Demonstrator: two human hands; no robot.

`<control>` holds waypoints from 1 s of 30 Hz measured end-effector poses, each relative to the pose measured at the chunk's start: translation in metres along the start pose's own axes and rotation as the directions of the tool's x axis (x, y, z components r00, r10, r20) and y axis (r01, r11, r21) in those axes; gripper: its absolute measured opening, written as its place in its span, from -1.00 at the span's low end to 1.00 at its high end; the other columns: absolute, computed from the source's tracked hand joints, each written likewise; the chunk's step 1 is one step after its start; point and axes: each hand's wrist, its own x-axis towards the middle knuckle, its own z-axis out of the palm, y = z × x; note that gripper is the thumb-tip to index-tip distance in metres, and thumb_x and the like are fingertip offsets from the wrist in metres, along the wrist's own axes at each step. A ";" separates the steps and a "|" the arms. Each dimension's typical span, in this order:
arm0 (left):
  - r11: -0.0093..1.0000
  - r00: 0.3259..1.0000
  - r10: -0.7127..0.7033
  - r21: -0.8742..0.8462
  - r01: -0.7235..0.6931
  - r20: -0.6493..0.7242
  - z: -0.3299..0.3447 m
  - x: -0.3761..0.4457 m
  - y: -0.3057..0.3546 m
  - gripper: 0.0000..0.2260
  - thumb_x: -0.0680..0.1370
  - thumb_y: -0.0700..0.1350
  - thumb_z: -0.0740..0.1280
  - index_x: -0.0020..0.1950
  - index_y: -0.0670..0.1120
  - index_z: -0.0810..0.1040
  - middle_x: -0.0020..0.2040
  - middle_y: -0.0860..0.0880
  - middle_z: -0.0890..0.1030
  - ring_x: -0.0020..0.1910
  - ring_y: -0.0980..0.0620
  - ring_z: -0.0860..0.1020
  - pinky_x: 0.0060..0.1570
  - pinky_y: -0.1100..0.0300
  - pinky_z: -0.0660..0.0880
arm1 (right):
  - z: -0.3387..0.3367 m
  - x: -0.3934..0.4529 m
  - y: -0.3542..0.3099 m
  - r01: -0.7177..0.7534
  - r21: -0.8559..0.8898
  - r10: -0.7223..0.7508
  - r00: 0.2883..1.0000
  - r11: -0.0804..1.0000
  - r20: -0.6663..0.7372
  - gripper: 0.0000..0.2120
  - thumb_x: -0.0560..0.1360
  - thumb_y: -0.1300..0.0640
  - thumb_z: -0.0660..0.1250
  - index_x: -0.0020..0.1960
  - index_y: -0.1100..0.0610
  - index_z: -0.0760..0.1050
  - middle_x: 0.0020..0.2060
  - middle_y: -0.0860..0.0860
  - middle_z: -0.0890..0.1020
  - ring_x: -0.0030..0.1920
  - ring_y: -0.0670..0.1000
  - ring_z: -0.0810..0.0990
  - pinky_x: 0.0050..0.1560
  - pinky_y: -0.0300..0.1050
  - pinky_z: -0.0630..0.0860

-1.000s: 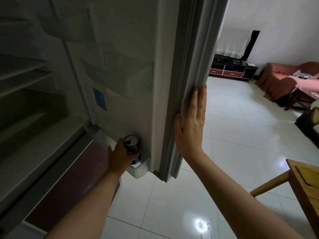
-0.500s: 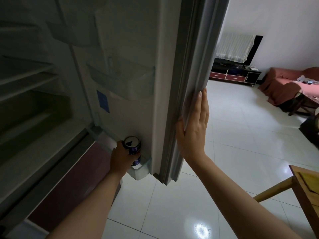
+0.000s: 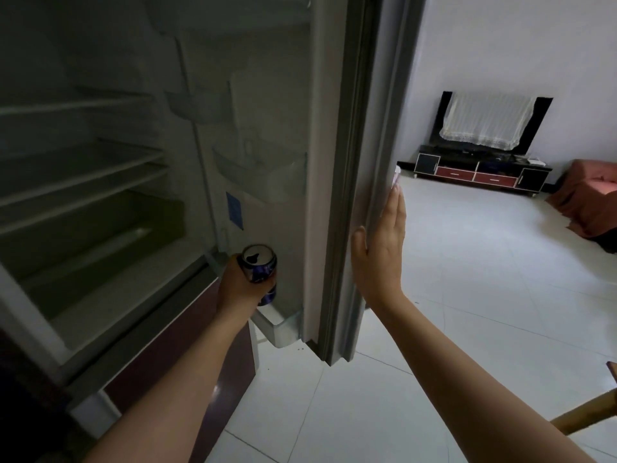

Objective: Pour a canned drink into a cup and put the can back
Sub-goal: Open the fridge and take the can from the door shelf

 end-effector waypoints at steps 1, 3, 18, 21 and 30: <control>1.000 1.000 0.014 -0.006 -0.015 -0.021 -0.004 -0.004 0.004 -0.41 0.32 -0.24 0.52 0.28 -0.19 0.37 0.24 -0.15 0.51 0.24 -0.12 0.48 0.10 0.14 0.39 | -0.001 0.000 -0.001 -0.004 0.014 0.004 1.000 1.000 0.014 -0.29 0.48 0.34 0.18 0.50 0.17 -0.13 0.50 0.16 0.05 0.50 0.11 0.03 0.48 0.02 0.04; 0.999 0.997 0.042 -0.011 -0.043 -0.063 -0.013 -0.013 0.010 -0.42 0.32 -0.25 0.52 0.26 -0.20 0.37 0.22 -0.16 0.51 0.22 -0.14 0.49 0.09 0.13 0.40 | -0.003 -0.002 -0.003 -0.017 0.032 0.015 0.999 0.999 0.043 -0.29 0.48 0.35 0.19 0.50 0.20 -0.11 0.48 0.16 0.10 0.48 0.12 0.09 0.47 0.07 0.11; 0.992 0.953 0.124 0.061 -0.112 -0.276 -0.079 -0.069 0.029 -0.40 0.29 -0.14 0.56 0.26 -0.14 0.41 0.19 -0.10 0.54 0.16 0.01 0.50 0.06 0.19 0.39 | -0.002 -0.019 -0.033 -0.010 0.126 0.006 0.999 0.992 0.036 -0.42 0.46 0.38 0.25 0.44 0.21 0.16 0.36 0.18 0.30 0.38 0.14 0.29 0.38 0.08 0.31; 0.991 0.940 0.126 0.075 -0.107 -0.318 -0.097 -0.080 0.031 -0.43 0.31 -0.16 0.54 0.25 -0.17 0.40 0.19 -0.11 0.53 0.12 0.04 0.47 0.02 0.20 0.35 | 0.004 -0.029 -0.045 -0.014 0.213 0.007 0.999 0.977 0.037 -0.47 0.48 0.40 0.21 0.42 0.21 0.20 0.31 0.16 0.38 0.32 0.04 0.34 0.34 -0.04 0.33; 0.995 0.922 0.084 0.075 -0.060 -0.378 -0.172 -0.095 0.014 -0.38 0.32 -0.12 0.53 0.30 -0.10 0.35 0.25 -0.10 0.49 0.25 -0.07 0.46 0.13 0.13 0.37 | 0.033 -0.068 -0.100 -0.018 0.395 -0.031 0.992 0.918 0.118 -0.58 0.56 0.30 0.13 0.39 0.16 0.19 0.28 0.15 0.43 0.25 0.03 0.44 0.18 -0.08 0.43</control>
